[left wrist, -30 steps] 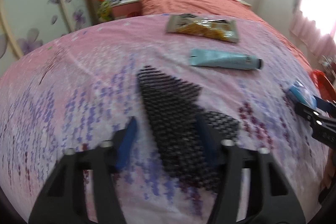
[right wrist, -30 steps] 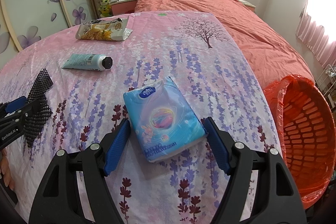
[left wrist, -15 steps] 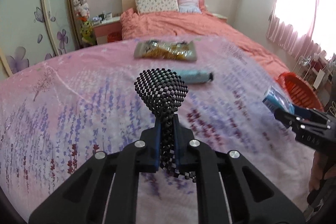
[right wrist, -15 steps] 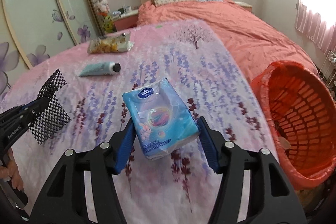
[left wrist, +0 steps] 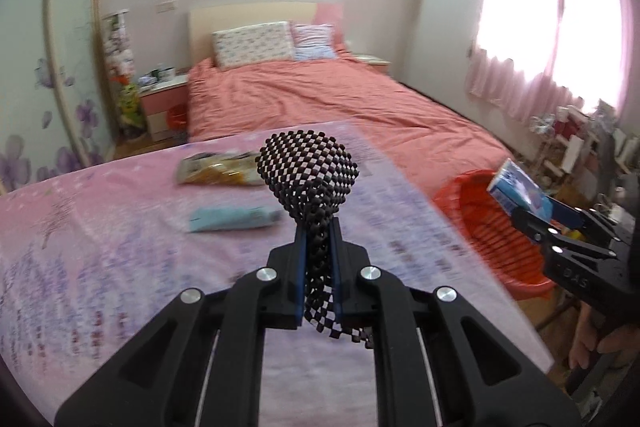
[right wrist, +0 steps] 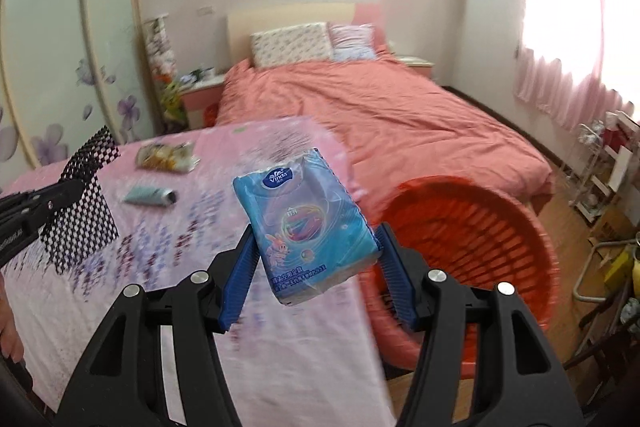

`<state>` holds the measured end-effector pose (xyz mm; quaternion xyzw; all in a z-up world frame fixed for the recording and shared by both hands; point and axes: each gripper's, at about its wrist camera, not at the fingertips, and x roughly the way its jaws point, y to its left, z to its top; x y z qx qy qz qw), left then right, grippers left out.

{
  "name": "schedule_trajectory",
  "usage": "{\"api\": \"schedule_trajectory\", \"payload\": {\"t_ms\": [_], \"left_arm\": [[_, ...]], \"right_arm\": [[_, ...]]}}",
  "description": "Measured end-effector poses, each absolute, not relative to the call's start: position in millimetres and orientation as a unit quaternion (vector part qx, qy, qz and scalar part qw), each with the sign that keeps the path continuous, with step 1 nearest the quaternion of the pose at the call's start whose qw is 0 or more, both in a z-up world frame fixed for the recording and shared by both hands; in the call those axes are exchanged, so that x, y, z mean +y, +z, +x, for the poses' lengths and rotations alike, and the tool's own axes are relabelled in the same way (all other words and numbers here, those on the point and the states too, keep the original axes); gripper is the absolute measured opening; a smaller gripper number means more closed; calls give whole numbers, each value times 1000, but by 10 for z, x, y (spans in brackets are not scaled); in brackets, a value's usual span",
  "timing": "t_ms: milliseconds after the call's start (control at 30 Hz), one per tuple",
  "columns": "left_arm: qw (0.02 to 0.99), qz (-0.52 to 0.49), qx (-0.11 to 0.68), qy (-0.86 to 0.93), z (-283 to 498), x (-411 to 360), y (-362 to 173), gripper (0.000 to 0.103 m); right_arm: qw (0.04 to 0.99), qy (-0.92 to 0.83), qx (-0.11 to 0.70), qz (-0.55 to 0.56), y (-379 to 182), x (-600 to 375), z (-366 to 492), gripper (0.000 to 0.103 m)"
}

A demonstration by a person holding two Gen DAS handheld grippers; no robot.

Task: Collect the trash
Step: 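Carry the mesh pad and tissue pack over the orange basket and open both tools, then return both open tools from the basket to the bedspread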

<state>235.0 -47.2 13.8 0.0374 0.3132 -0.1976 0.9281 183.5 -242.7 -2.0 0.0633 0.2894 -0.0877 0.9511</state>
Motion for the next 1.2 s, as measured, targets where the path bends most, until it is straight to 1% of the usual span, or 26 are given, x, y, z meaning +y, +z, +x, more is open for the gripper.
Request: {"api": "schedule_trajectory", "payload": {"t_ms": [200,333,600,667,700,733,767,800,833,867,900,1000,1200], "left_arm": [[912,34,309,-267,2271,-1212,208,11],[899,35,312,-305,2256,-1686,164,11],[871,46,335,-357,2367,-2560,-94,11],[865,52,341,-363,2401,-2748,-193,13],[864,54,345,-363,2410,-2795,-228,15],[863,57,351,-359,2440,-2872,-294,23],[863,59,354,-356,2457,-2905,-337,32],[863,61,359,-350,2483,-2930,-394,37],[863,60,364,-344,2514,-2927,-437,42],[863,60,368,-342,2536,-2906,-464,43],[863,61,374,-335,2562,-2890,-515,44],[865,62,382,-319,2625,-2799,-596,48],[881,70,373,-282,2670,-2397,-611,55]], "right_arm": [[944,-129,285,104,-43,-3035,1724,59],[937,-145,290,131,-141,-3353,1697,59],[924,-157,302,172,-382,-3785,1774,59],[921,-159,304,183,-454,-3897,1782,60],[920,-159,307,187,-501,-3945,1796,61],[919,-158,309,188,-525,-3973,1792,62],[917,-157,312,191,-563,-4007,1791,64],[916,-158,315,192,-601,-4024,1786,64],[915,-156,318,194,-644,-4038,1783,67],[913,-155,322,196,-681,-4035,1780,71],[912,-155,324,197,-705,-4037,1778,71],[909,-153,335,195,-781,-4001,1797,71],[914,-141,340,171,-709,-3790,1839,71]]}}
